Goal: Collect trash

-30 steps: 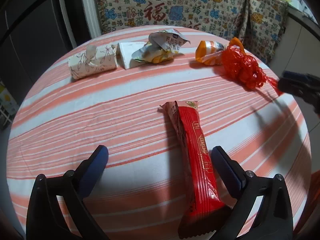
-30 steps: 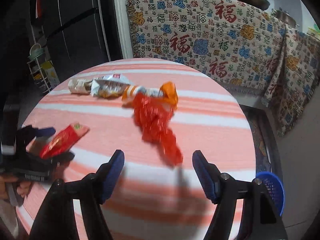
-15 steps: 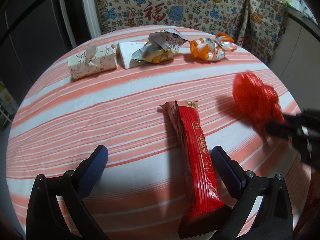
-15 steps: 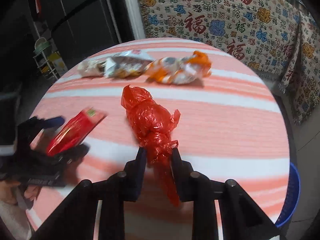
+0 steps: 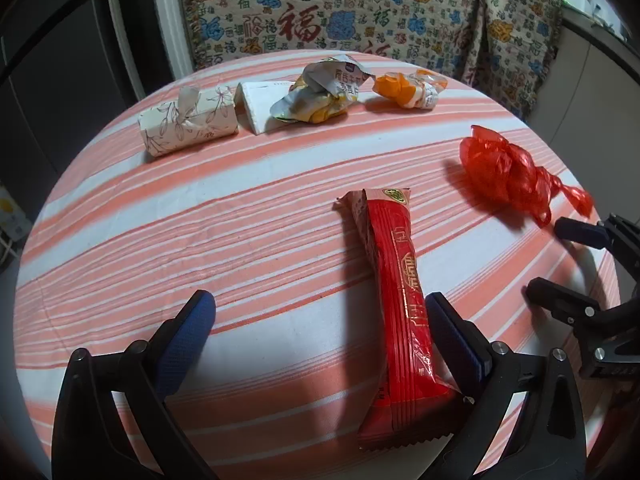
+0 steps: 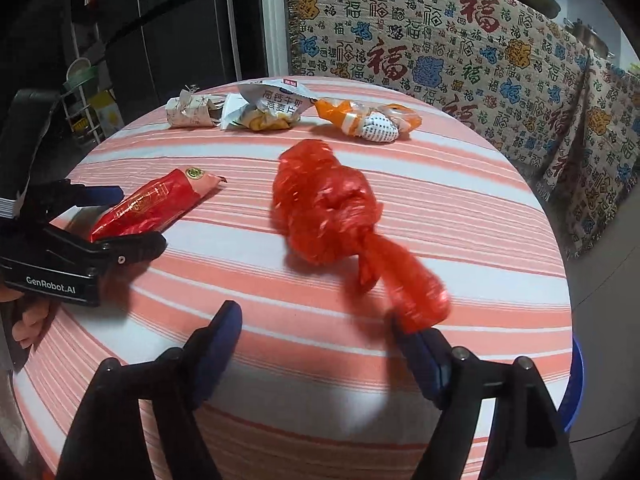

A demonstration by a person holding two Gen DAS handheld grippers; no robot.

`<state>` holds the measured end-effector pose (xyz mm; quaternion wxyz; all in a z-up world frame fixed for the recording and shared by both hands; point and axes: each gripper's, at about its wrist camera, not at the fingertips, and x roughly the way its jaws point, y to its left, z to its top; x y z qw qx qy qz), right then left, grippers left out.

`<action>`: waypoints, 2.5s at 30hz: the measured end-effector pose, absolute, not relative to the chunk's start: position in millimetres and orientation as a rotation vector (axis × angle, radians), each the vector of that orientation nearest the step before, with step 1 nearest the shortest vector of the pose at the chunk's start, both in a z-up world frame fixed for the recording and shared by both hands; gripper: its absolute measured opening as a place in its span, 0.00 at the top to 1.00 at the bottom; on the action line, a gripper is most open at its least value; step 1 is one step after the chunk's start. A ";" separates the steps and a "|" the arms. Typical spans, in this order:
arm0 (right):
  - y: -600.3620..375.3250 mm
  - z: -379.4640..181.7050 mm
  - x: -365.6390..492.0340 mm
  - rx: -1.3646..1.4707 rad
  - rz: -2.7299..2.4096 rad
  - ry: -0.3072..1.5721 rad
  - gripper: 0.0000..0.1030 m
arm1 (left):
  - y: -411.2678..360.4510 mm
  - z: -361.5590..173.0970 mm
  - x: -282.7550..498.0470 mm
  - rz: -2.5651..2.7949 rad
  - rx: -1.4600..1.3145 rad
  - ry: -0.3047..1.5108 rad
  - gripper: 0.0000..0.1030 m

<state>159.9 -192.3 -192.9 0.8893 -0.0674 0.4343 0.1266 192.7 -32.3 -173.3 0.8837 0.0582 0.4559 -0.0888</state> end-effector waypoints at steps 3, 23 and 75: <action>-190.6 -193.4 161.5 -0.137 0.265 0.903 0.20 | -31.7 -173.2 191.5 -0.188 0.119 0.950 0.01; -196.6 -136.4 225.9 -0.255 0.356 0.990 0.21 | -54.3 -145.4 187.4 -0.345 0.144 0.994 0.18; -542.8 -117.0 161.3 0.427 -0.175 0.899 0.56 | -382.8 -111.8 186.1 -0.744 0.100 0.882 0.89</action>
